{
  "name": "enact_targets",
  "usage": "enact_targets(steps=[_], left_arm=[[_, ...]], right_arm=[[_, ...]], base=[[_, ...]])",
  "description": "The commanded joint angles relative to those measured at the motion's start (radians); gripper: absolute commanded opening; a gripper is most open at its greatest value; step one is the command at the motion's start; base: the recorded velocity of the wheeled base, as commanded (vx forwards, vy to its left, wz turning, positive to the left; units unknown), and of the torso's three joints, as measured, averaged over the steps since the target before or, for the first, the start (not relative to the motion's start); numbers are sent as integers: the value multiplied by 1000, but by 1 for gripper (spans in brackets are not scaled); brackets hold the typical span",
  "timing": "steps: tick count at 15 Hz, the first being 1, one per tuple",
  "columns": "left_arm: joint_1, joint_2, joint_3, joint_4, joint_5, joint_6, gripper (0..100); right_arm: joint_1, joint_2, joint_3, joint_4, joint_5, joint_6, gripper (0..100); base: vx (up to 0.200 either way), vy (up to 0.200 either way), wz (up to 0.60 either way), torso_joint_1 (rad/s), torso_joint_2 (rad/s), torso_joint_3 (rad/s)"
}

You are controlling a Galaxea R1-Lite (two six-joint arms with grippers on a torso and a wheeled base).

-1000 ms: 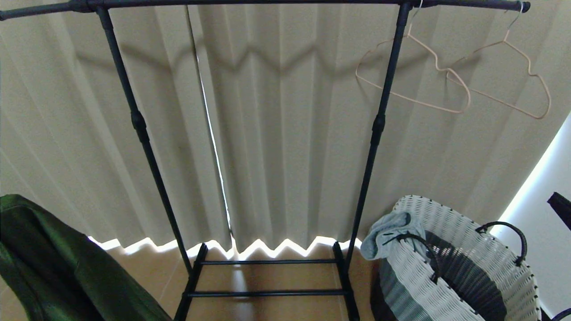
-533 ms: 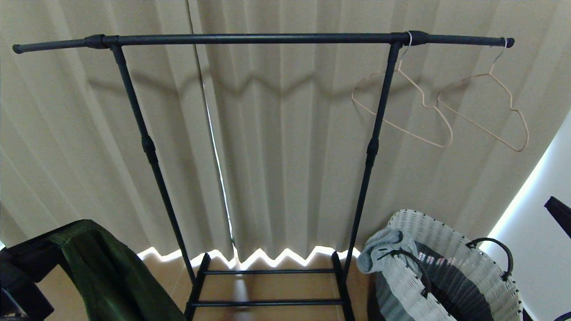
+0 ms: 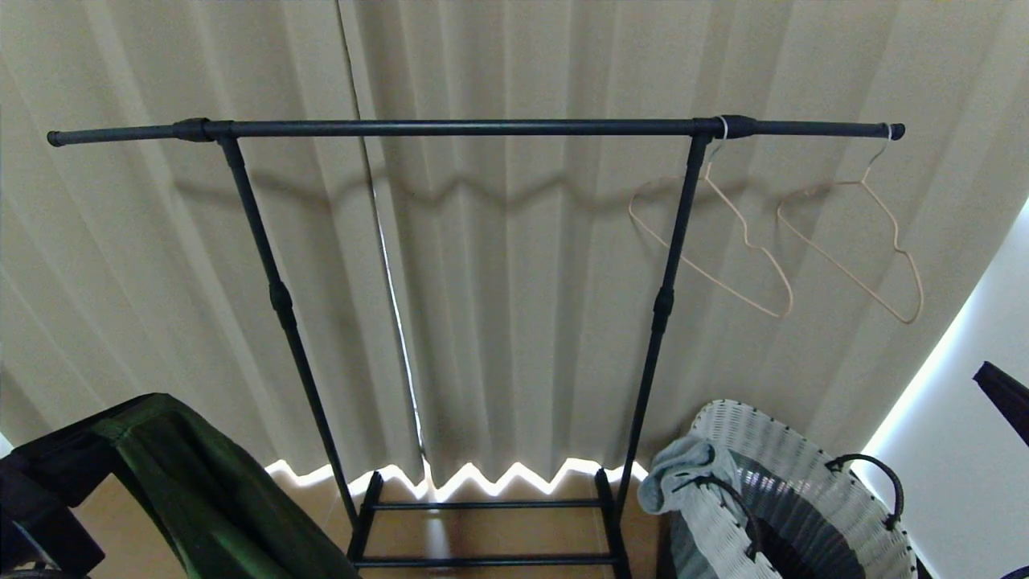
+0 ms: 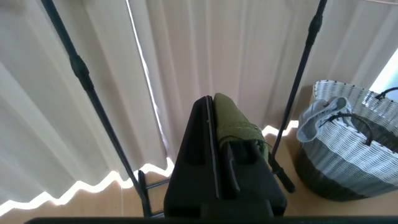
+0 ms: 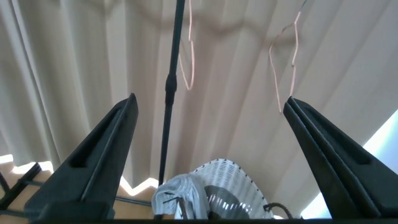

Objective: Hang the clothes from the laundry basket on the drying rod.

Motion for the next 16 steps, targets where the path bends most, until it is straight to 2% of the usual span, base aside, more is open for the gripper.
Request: enact_targets(steps=[1,6,16], left_arm=[[0,0,4,0,0,3,0],[-15,0,7,1,-3,5,0],[-17,3,17,3,-3,5,0]], right_arm=[[2,-4,18,-2,5,-3,100],[3,-2,32,1,40,-3,100],[3,0,39,3,40,-3,100]], base=[[0,0,0,46,-115,-61],[0,0,0,5,-13,-8],[0,-200,0,4,1,0]])
